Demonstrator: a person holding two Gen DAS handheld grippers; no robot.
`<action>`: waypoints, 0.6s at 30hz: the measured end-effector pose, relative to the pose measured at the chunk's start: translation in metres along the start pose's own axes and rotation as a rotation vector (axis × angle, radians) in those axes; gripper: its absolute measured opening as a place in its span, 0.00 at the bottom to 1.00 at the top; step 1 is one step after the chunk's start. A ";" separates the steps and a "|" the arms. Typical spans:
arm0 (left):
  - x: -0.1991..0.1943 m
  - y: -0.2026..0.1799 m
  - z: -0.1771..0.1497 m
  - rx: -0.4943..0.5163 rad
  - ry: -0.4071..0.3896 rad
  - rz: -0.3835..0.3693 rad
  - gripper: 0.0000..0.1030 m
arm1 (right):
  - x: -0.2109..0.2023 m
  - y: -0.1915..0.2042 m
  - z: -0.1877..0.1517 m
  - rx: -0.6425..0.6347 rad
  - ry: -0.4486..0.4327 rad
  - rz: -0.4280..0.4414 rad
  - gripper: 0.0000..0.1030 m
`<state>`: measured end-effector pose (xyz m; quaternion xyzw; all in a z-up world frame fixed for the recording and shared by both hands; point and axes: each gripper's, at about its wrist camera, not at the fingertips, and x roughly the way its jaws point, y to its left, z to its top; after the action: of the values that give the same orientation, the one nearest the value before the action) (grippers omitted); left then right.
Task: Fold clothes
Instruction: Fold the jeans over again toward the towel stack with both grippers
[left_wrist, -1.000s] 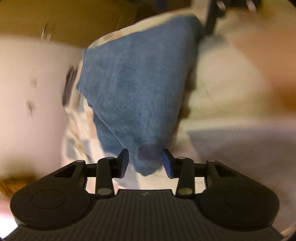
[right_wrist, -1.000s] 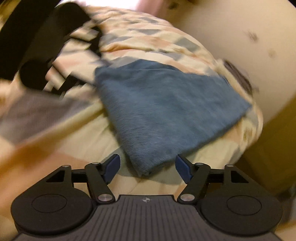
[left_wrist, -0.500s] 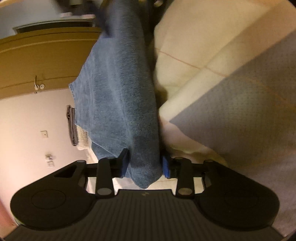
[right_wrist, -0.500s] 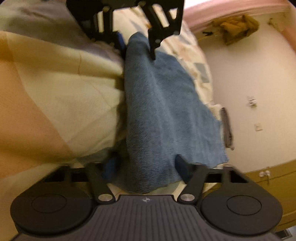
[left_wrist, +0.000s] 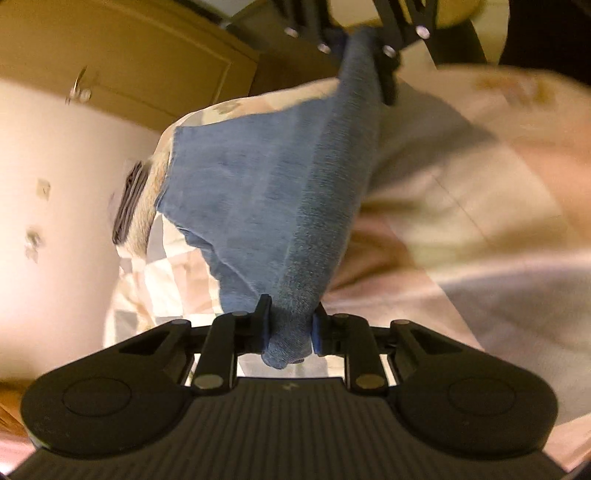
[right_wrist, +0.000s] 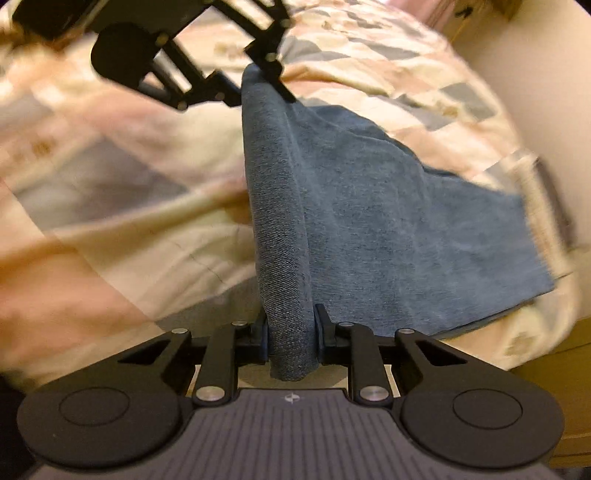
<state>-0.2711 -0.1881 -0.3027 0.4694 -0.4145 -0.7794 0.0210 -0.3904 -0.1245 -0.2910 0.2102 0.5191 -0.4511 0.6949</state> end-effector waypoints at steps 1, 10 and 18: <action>0.000 0.010 0.003 -0.029 0.008 -0.012 0.18 | -0.005 -0.014 0.001 0.033 -0.004 0.064 0.21; 0.047 0.127 0.059 -0.314 0.132 -0.076 0.18 | -0.011 -0.168 0.004 0.134 -0.056 0.482 0.18; 0.147 0.245 0.100 -0.556 0.185 -0.045 0.18 | 0.023 -0.339 0.006 0.254 -0.072 0.609 0.18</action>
<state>-0.5155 -0.3478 -0.2236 0.5236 -0.1710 -0.8173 0.1693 -0.6723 -0.3097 -0.2495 0.4248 0.3470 -0.2910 0.7839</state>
